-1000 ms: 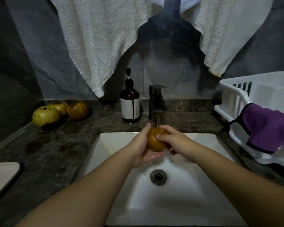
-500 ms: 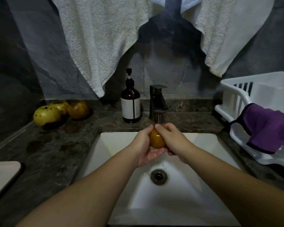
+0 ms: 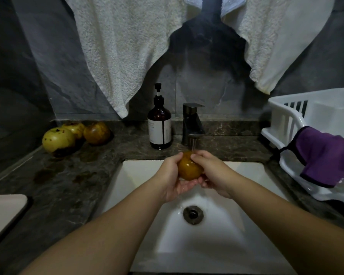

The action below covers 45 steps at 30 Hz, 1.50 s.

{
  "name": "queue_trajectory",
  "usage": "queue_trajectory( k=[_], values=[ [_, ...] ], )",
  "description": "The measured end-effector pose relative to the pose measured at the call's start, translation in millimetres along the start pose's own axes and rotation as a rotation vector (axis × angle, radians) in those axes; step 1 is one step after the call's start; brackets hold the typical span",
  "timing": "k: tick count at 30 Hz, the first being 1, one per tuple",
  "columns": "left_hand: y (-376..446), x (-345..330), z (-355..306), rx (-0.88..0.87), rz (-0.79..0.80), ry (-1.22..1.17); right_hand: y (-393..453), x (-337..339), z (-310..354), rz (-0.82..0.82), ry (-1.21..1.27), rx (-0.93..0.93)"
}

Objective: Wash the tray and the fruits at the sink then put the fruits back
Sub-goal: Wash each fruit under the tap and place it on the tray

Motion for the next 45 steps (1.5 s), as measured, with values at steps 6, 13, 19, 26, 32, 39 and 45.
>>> queue_trajectory(
  k=[6,13,19,26,32,39,45],
  values=[
    [0,-4,1,-0.021,-0.018,0.011,1,2,4,-0.057,-0.071,0.011],
    [5,4,-12,-0.171,-0.055,0.264,-1,6,-3,-0.087,-0.107,-0.047],
    [6,10,-1,-0.002,-0.063,0.312,-5,2,-8,0.019,0.181,-0.1],
    [12,3,-25,-0.285,-0.222,0.732,-3,-12,-12,-0.011,-0.046,-0.175],
    [12,4,-20,-0.199,-0.149,0.548,-1,-9,2,-0.063,-0.131,-0.004],
    [14,3,-21,-0.187,-0.14,0.546,-1,-5,11,-0.1,-0.231,0.096],
    [15,0,-26,-0.256,-0.172,0.569,0,-3,8,-0.131,-0.196,0.022]
  ],
)
Point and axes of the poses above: each hand's wrist, its own y-axis towards the middle knuckle, its own x-axis out of the back of the hand, z = x × y, the point moved 9 cm from there along y, towards the middle knuckle, and after that the axes turned 3 degrees about z, right-handed, at the moved point
